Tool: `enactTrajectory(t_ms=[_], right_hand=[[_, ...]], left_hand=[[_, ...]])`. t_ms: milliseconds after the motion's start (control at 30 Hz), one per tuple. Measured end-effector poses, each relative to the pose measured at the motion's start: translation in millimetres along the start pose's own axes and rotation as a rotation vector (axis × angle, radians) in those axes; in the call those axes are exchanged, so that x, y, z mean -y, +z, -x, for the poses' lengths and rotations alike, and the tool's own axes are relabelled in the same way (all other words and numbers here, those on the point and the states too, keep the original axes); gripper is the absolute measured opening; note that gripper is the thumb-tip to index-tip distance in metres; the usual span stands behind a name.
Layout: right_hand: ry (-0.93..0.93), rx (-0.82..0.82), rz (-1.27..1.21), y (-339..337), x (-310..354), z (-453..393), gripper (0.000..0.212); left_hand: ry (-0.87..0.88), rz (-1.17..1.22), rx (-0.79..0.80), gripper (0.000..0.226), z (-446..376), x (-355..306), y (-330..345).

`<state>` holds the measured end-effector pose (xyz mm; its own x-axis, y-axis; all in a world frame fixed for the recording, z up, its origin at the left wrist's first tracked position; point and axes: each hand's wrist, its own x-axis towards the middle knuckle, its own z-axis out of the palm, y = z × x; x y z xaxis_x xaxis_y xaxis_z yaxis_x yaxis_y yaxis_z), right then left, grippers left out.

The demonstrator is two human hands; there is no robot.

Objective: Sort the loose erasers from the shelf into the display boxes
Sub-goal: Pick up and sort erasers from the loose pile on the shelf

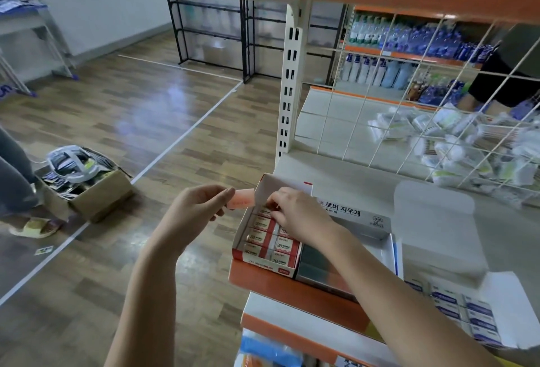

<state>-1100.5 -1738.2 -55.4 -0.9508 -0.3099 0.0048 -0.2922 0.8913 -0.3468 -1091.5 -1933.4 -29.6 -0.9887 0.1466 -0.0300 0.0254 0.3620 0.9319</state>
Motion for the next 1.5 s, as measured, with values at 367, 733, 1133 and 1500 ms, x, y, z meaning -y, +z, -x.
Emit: enactTrajectory(t_ms=[367, 733, 1133, 1500], right_hand=[[0.077, -0.206, 0.067, -53, -24, 54, 0.030], [0.538, -0.199, 0.132, -62, -62, 143, 0.029], [0.684, -0.053, 0.014, -61, -54, 149, 0.043], [0.716, 0.062, 0.022, -59, -50, 145, 0.036]], left_hand=[[0.217, -0.255, 0.259, 0.008, -15, -38, 23], [0.384, -0.675, 0.611, 0.018, -25, -66, 118], [0.378, -0.800, 0.621, 0.019, -26, -53, 150], [0.387, -0.869, 0.686, 0.018, -26, -53, 155]])
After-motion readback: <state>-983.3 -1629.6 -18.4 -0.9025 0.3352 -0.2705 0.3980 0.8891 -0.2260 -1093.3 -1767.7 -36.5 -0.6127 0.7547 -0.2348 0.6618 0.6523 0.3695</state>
